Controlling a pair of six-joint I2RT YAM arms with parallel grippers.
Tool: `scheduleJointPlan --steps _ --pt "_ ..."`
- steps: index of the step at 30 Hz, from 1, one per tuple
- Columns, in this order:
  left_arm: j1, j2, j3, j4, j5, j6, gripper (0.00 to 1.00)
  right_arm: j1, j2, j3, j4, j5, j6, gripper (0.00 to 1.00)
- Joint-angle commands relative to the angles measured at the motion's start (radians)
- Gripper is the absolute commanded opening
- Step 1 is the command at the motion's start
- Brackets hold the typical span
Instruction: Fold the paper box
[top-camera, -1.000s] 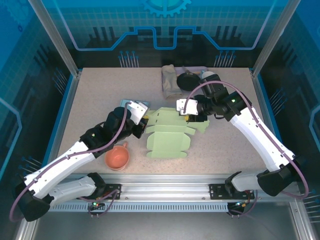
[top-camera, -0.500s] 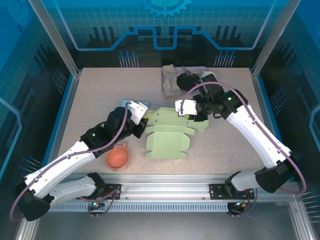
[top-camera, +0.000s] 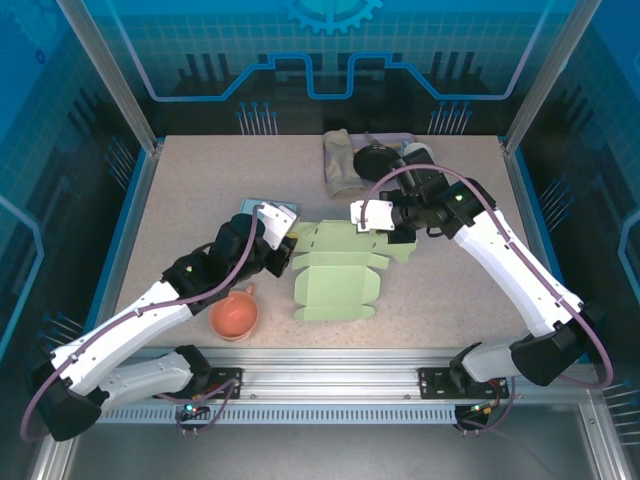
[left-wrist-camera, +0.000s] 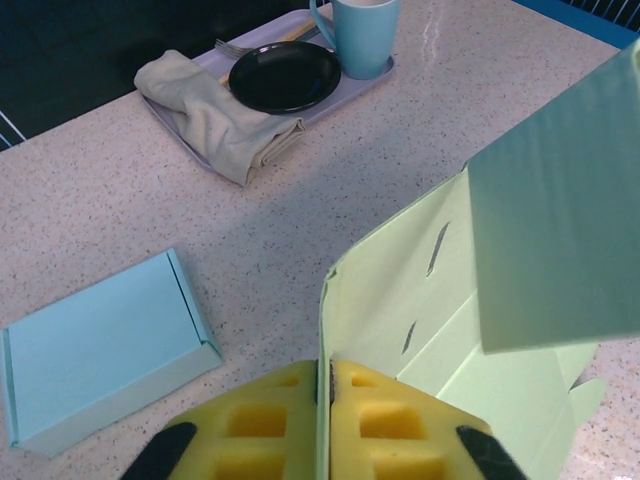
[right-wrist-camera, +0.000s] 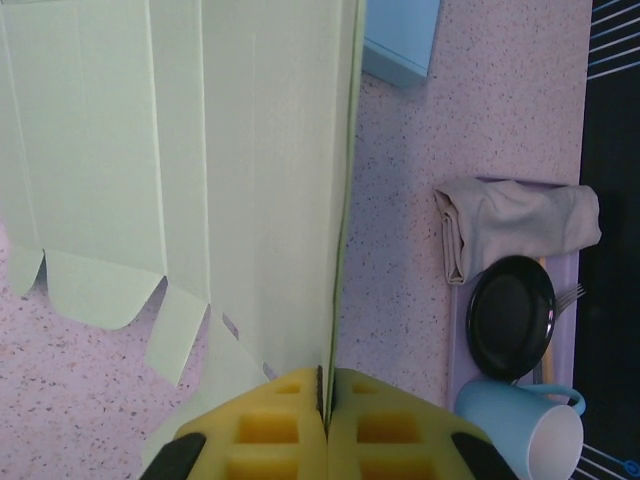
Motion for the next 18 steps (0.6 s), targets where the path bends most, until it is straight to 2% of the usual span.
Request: scheduleJointPlan --steps 1,6,14,18 --pt "0.006 -0.037 -0.003 0.002 -0.016 -0.028 0.21 0.017 -0.001 0.023 -0.04 0.004 0.0 0.0" --pt "0.01 -0.113 0.006 0.056 -0.039 -0.031 0.46 0.018 0.022 0.049 -0.054 0.032 0.016 0.0" --pt "0.019 -0.024 0.08 0.069 -0.012 0.079 0.62 0.022 0.056 0.087 -0.059 0.012 0.043 0.0" --pt "0.019 0.039 0.11 0.072 -0.003 0.105 0.64 0.024 0.058 0.089 -0.059 0.0 0.051 0.0"
